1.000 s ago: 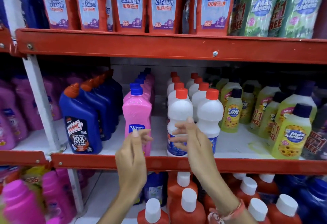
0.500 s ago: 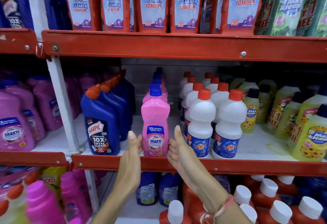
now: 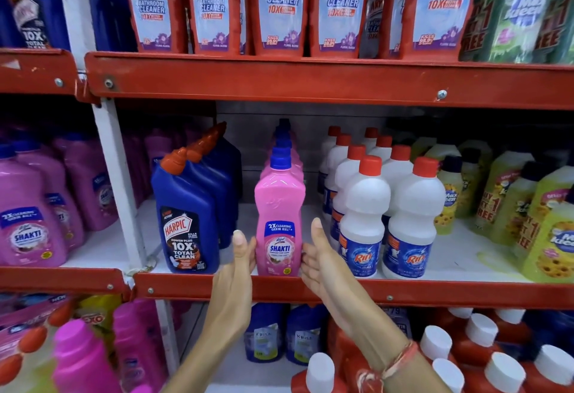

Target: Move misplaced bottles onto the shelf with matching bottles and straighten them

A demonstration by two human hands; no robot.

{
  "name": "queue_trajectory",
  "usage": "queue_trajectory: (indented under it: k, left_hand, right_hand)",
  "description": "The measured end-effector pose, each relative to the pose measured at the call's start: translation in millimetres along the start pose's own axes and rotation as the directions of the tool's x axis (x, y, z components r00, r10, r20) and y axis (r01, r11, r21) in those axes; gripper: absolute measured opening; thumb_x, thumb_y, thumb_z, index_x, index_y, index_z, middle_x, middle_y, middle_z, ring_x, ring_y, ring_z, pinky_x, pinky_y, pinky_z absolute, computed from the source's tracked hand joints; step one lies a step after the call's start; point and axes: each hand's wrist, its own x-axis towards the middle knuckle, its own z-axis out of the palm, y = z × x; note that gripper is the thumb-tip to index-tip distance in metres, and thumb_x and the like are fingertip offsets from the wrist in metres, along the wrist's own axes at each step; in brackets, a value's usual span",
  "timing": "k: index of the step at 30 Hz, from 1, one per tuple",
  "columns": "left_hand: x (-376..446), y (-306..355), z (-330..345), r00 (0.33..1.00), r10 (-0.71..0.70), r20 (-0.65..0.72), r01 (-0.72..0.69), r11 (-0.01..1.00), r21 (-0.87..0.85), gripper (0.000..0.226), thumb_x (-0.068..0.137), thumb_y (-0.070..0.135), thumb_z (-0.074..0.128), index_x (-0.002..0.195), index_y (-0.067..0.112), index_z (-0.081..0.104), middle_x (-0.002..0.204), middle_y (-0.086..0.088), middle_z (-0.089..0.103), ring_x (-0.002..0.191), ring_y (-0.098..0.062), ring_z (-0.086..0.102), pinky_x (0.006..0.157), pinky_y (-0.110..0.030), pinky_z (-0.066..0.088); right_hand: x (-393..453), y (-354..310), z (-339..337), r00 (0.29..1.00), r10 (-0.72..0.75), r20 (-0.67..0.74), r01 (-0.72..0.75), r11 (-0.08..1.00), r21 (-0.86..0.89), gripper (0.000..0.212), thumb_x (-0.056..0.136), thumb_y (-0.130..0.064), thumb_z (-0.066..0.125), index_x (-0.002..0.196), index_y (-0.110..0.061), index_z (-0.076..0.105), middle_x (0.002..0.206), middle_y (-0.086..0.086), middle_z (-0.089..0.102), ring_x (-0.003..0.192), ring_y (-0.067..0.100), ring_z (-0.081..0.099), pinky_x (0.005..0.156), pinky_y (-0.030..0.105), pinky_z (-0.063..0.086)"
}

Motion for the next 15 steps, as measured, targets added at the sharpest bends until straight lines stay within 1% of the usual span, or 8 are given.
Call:
queue_trajectory:
  k: [2, 4, 5, 7, 9, 11, 13, 15]
  left_hand:
    - [-0.5, 0.5, -1.6, 1.000, -0.005, 0.001, 0.005, 1.000, 0.022, 0.082, 0.077, 0.078, 0.012, 0.129, 0.035, 0.059, 0.115, 0.024, 0.060, 0.117, -0.002, 0.056, 0.103, -0.023, 0.031]
    - [-0.6, 0.0, -2.1, 1.000, 0.008, 0.002, -0.008, 0.996, 0.087, 0.062, 0.080, 0.077, 0.015, 0.101, 0.048, 0.065, 0.097, 0.029, 0.067, 0.103, 0.002, 0.059, 0.093, -0.019, 0.038]
    - [-1.4, 1.3, -1.4, 0.999, 0.044, -0.003, -0.043, 0.987, 0.155, 0.055, 0.083, 0.075, 0.018, 0.093, 0.047, 0.064, 0.091, 0.027, 0.066, 0.097, 0.004, 0.059, 0.087, -0.017, 0.039]
    - [-1.8, 4.5, 0.5, 0.972, 0.229, -0.051, -0.199, 0.920, 0.338, 0.053, 0.094, 0.067, 0.021, 0.115, 0.039, 0.061, 0.112, 0.022, 0.061, 0.109, 0.003, 0.055, 0.092, -0.019, 0.040]
    - [1.4, 15.6, 2.5, 0.882, 0.457, -0.114, -0.366, 0.818, 0.443, 0.054, 0.096, 0.057, 0.027, 0.131, 0.026, 0.054, 0.129, 0.017, 0.054, 0.121, 0.005, 0.048, 0.102, -0.021, 0.039]
    - [9.4, 33.6, 4.7, 0.775, 0.622, -0.110, -0.515, 0.723, 0.459, 0.046, 0.098, 0.043, 0.034, 0.134, 0.020, 0.052, 0.133, 0.011, 0.054, 0.127, 0.001, 0.046, 0.108, -0.020, 0.037]
    - [21.3, 60.4, 9.8, 0.618, 0.779, -0.105, -0.649, 0.581, 0.492, 0.042, 0.099, 0.029, 0.038, 0.135, 0.011, 0.053, 0.138, 0.001, 0.054, 0.134, -0.007, 0.044, 0.116, -0.025, 0.030]
    - [37.3, 89.5, 17.4, 0.456, 0.888, -0.063, -0.736, 0.416, 0.534, 0.044, 0.099, 0.022, 0.039, 0.137, 0.003, 0.049, 0.145, -0.007, 0.049, 0.142, -0.016, 0.038, 0.123, -0.035, 0.021]
  right_hand:
    - [7.1, 5.5, -1.1, 1.000, 0.012, -0.013, -0.013, 0.995, -0.102, 0.062, 0.099, -0.049, 0.030, 0.137, -0.003, 0.049, 0.132, 0.012, 0.059, 0.130, 0.028, 0.052, 0.091, 0.019, 0.042]
    - [8.5, 9.7, -1.0, 0.999, -0.006, -0.049, -0.004, 0.977, -0.212, 0.062, 0.093, -0.059, 0.037, 0.126, -0.012, 0.060, 0.118, 0.002, 0.066, 0.121, 0.026, 0.059, 0.108, 0.031, 0.040]
    - [6.6, 10.7, -2.2, 0.997, -0.055, -0.054, 0.042, 0.974, -0.223, 0.051, 0.091, -0.060, 0.043, 0.113, -0.021, 0.067, 0.106, -0.006, 0.070, 0.112, 0.020, 0.064, 0.107, 0.035, 0.043]
    - [3.0, 6.7, -9.1, 0.985, -0.174, -0.024, 0.161, 0.949, -0.272, 0.021, 0.093, -0.049, 0.050, 0.084, -0.037, 0.065, 0.087, -0.022, 0.066, 0.095, 0.004, 0.066, 0.098, 0.030, 0.047]
    - [-4.9, -7.7, -21.1, 0.934, -0.354, -0.037, 0.324, 0.889, -0.324, 0.018, 0.095, -0.037, 0.053, 0.081, -0.043, 0.063, 0.092, -0.024, 0.066, 0.100, 0.006, 0.066, 0.100, 0.031, 0.048]
    - [-19.2, -31.1, -32.8, 0.865, -0.499, -0.061, 0.449, 0.821, -0.353, 0.021, 0.095, -0.026, 0.055, 0.087, -0.037, 0.071, 0.097, -0.014, 0.074, 0.101, 0.014, 0.070, 0.094, 0.029, 0.054]
    - [-37.1, -61.7, -48.6, 0.758, -0.647, -0.087, 0.593, 0.738, -0.324, 0.023, 0.095, -0.013, 0.055, 0.093, -0.023, 0.075, 0.095, -0.002, 0.078, 0.096, 0.017, 0.072, 0.079, 0.017, 0.057]
    - [-69.9, -97.4, -62.1, 0.627, -0.770, -0.117, 0.717, 0.630, -0.299, 0.021, 0.094, -0.011, 0.055, 0.095, -0.014, 0.075, 0.093, 0.004, 0.078, 0.087, 0.014, 0.074, 0.072, 0.015, 0.057]
